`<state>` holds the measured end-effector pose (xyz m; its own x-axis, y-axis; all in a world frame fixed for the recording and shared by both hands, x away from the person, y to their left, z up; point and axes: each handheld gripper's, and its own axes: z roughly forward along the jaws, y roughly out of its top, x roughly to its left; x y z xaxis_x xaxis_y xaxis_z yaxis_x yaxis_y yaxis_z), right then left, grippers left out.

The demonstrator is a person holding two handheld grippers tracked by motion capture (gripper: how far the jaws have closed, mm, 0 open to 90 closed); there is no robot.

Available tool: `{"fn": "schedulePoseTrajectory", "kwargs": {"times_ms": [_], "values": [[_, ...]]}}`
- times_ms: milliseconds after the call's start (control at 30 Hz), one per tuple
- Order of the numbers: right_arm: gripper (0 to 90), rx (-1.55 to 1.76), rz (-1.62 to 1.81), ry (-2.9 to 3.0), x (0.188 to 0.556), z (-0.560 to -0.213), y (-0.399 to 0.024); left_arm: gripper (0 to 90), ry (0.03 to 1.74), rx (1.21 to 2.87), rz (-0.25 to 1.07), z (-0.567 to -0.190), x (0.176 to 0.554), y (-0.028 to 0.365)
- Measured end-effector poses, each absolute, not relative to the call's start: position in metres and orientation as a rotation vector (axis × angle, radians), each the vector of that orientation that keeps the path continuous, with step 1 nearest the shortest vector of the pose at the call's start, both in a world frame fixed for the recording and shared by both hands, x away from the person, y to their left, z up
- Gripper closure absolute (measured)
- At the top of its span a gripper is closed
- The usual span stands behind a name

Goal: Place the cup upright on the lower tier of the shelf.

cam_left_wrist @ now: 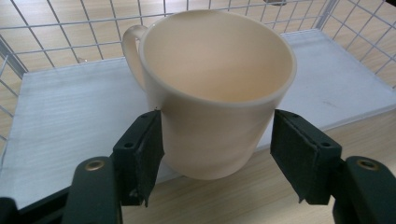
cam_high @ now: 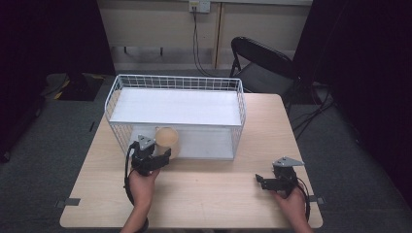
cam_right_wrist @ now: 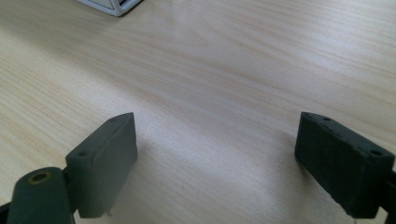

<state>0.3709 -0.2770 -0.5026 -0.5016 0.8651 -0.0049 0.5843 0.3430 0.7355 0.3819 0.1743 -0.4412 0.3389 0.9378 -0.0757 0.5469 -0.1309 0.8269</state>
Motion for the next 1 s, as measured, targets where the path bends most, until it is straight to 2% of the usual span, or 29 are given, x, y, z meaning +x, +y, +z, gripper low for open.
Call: {"fn": "schedulePoseTrajectory", "kwargs": {"times_ms": [567, 633, 733, 1000], "values": [[12.4, 1.274, 0.969, 2.217, 0.3709, -0.5026, -0.2770, 51.3, 1.318, 1.788, 0.608, -0.4440, 0.3853, 0.1745], [12.4, 1.274, 0.968, 2.217, 0.3709, -0.5026, -0.2770, 55.9, 1.315, 1.790, 0.612, -0.4440, 0.3855, 0.1743], [12.4, 1.274, 0.968, 2.217, 0.3709, -0.5026, -0.2770, 56.2, 1.324, 1.786, 0.592, -0.4441, 0.3869, 0.1754], [12.4, 1.274, 0.968, 2.217, 0.3709, -0.5026, -0.2770, 64.4, 1.323, 1.797, 0.610, -0.4446, 0.3899, 0.1739]]}}
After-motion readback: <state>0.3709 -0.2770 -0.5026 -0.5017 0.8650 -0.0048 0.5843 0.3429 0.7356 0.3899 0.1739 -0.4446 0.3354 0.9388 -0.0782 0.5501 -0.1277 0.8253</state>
